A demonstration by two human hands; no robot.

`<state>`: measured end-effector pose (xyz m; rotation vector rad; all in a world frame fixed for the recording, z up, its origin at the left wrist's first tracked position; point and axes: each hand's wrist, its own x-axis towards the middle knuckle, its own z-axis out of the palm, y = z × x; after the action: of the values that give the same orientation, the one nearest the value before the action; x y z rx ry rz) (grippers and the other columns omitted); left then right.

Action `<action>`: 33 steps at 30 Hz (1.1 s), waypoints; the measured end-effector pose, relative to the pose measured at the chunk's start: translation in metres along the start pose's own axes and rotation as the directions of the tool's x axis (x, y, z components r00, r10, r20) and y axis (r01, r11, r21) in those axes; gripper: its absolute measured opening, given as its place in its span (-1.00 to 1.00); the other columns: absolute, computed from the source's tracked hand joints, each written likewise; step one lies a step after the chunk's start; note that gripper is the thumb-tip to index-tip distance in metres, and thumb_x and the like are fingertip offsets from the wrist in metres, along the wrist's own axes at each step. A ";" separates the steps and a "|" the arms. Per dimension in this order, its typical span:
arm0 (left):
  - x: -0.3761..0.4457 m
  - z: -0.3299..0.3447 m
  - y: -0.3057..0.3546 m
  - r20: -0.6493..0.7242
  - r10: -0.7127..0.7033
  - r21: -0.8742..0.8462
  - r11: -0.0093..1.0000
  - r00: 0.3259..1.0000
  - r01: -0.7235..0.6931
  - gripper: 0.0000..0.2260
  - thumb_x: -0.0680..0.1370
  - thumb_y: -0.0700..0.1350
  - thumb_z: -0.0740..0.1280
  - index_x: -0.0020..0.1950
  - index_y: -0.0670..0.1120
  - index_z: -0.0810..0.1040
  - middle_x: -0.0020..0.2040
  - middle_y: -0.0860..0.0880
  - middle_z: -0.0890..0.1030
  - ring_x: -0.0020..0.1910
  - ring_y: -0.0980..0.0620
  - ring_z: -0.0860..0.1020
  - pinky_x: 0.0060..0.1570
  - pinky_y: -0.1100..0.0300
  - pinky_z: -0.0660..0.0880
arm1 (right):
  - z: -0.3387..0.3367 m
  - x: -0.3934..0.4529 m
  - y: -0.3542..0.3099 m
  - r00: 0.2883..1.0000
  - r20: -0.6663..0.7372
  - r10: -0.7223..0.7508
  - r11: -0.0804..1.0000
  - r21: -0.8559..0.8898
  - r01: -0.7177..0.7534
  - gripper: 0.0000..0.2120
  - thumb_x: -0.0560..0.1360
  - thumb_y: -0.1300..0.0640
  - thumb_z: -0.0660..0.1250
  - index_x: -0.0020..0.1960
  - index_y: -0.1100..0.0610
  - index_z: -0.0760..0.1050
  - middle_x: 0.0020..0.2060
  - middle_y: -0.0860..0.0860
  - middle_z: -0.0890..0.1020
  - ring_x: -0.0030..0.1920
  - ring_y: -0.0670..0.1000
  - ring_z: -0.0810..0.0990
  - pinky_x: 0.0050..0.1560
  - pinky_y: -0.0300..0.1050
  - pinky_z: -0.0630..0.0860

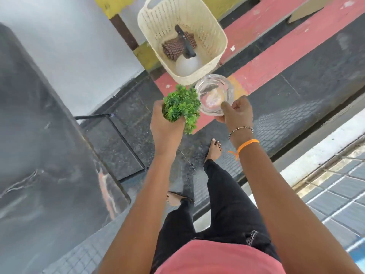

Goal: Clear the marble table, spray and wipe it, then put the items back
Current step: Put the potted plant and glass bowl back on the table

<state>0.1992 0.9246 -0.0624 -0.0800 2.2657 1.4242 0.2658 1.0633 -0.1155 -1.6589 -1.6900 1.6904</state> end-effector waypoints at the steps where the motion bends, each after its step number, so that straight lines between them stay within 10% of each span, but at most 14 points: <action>1: -0.007 -0.018 -0.001 -0.029 0.001 -0.026 1.000 1.000 -0.002 -0.70 0.34 -0.22 0.34 -0.01 0.09 0.45 -0.21 0.17 0.55 -0.32 0.21 0.48 -0.31 0.32 0.41 | 0.009 -0.015 -0.003 1.000 0.019 -0.021 1.000 0.019 0.021 -0.67 0.41 0.24 0.31 -0.33 0.09 0.15 -0.37 0.02 0.29 -0.44 0.06 0.53 -0.54 -0.28 0.43; 6: -0.039 -0.120 -0.014 -0.198 -0.013 -0.111 0.994 0.980 -0.009 -0.60 0.38 -0.24 0.36 -0.10 0.29 0.38 -0.18 0.26 0.52 -0.31 0.11 0.47 -0.33 0.25 0.39 | 0.065 -0.102 -0.014 0.983 0.133 -0.123 0.992 0.042 0.119 -0.63 0.41 0.18 0.38 -0.33 0.09 0.16 -0.39 0.06 0.32 -0.51 -0.02 0.44 -0.52 -0.25 0.51; 16: -0.072 -0.290 -0.076 -0.441 -0.048 -0.247 0.966 0.896 -0.070 -0.63 0.38 -0.28 0.37 0.14 -0.02 0.48 -0.04 0.03 0.60 -0.12 0.09 0.54 -0.15 0.29 0.46 | 0.173 -0.232 -0.009 0.925 0.346 -0.158 0.987 0.082 0.138 -0.63 0.39 0.14 0.43 -0.27 0.07 0.20 -0.41 0.04 0.40 -0.65 -0.16 0.46 -0.18 0.06 0.59; 33: -0.001 -0.427 -0.095 -0.566 -0.071 -0.223 0.972 0.821 -0.070 -0.57 0.41 -0.36 0.32 0.22 -0.02 0.46 0.05 0.03 0.59 -0.10 0.07 0.55 -0.22 0.27 0.51 | 0.343 -0.288 -0.058 0.848 0.506 -0.157 0.984 0.006 0.178 -0.74 0.41 0.19 0.37 -0.18 0.06 0.27 -0.22 0.05 0.45 -0.51 -0.12 0.52 -0.29 -0.13 0.65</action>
<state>0.0784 0.5102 0.0111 -0.6725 2.5257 1.8545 0.0611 0.6706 -0.0250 -1.0859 -2.0304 2.1399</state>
